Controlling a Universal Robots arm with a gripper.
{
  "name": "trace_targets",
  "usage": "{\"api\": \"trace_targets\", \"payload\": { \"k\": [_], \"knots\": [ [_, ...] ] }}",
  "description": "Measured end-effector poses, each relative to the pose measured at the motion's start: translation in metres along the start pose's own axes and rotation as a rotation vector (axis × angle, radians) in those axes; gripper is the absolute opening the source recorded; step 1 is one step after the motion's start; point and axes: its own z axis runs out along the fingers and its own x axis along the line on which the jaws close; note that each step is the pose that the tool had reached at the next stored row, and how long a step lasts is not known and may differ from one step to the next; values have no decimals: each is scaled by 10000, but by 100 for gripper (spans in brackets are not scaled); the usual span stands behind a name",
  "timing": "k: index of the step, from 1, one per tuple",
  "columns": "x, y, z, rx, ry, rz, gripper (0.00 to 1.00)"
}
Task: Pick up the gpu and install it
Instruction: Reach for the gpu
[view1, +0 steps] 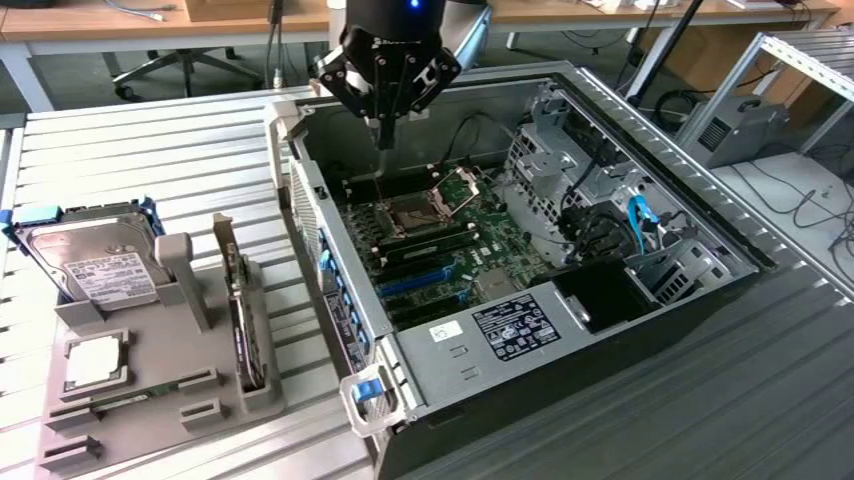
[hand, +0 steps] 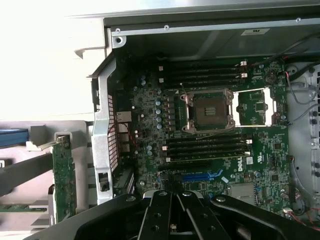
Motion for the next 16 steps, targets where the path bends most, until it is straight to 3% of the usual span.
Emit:
{"api": "trace_targets", "payload": {
  "k": [16],
  "knots": [
    [54,-4,-2,0,0,0,11]
  ]
}}
